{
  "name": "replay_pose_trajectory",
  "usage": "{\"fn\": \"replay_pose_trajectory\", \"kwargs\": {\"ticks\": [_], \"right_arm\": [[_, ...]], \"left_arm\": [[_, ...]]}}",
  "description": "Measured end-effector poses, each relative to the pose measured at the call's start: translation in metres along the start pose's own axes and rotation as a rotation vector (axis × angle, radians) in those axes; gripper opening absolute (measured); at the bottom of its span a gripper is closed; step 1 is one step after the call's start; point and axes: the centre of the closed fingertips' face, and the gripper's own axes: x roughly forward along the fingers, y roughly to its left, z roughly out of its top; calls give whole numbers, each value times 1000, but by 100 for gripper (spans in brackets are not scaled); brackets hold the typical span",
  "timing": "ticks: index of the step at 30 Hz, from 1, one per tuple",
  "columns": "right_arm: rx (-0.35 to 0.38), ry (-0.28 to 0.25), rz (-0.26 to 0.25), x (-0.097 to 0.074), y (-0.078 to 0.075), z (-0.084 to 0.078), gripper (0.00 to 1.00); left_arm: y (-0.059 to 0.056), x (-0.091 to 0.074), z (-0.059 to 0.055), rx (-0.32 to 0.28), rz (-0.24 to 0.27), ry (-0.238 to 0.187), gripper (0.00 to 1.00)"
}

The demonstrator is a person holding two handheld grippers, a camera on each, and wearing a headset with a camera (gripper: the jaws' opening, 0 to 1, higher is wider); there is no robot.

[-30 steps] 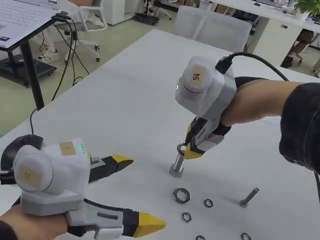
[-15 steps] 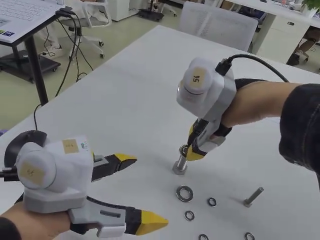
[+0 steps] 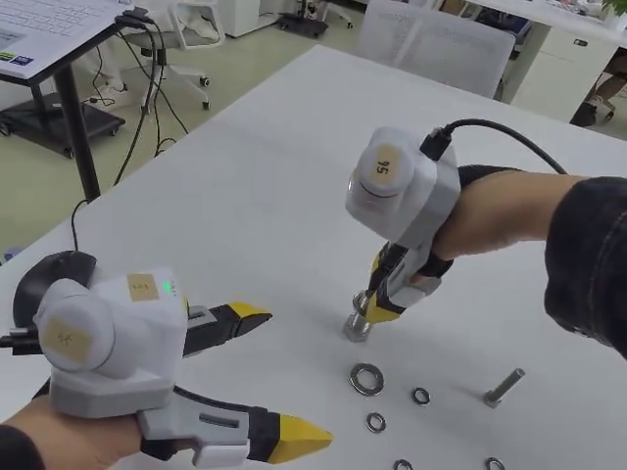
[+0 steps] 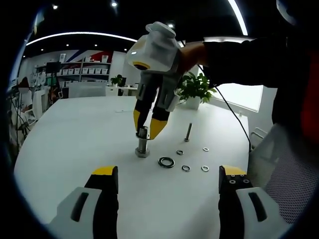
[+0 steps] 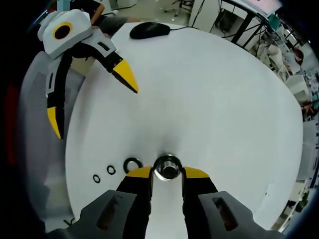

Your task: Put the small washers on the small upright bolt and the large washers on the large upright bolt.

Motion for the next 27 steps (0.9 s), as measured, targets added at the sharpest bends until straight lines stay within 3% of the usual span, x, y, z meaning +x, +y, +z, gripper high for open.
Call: {"fn": "replay_pose_trajectory", "kwargs": {"ticks": [14, 27], "right_arm": [[18, -1, 9, 23, 0, -5, 23], [21, -4, 9, 35, 2, -9, 23]], "left_arm": [[0, 0, -5, -7, -2, 7, 82], [-2, -1, -8, -8, 0, 6, 81]]}}
